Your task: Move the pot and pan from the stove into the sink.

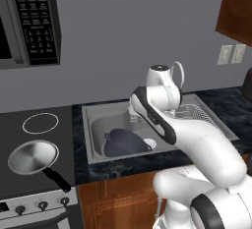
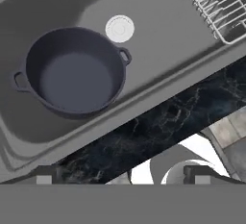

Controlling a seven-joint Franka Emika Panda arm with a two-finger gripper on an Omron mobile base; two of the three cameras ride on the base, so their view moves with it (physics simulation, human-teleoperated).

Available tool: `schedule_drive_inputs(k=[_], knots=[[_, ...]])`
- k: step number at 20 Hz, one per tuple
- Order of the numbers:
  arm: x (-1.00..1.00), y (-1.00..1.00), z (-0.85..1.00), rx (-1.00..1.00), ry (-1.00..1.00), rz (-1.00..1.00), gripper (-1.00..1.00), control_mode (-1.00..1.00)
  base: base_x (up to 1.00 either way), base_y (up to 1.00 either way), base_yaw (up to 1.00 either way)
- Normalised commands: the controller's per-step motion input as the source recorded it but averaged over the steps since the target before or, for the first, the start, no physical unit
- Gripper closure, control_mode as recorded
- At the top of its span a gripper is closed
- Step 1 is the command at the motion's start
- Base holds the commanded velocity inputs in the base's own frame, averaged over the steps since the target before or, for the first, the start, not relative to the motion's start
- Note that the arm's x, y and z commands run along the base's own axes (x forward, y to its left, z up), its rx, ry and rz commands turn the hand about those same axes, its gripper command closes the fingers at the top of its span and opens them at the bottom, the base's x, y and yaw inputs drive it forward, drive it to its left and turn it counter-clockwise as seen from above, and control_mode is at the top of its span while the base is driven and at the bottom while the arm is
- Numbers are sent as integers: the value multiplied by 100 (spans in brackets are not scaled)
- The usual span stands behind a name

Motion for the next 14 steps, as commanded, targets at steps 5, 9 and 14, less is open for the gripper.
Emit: schedule_drive_inputs(k=[5,9,14], knots=[[-73,22,19,-2,2,21,-100,-100,0,0,0],[-70,27,17,-1,1,22,-100,-100,0,0,0],[-61,25,12,0,-1,22,-100,-100,0,0,0]])
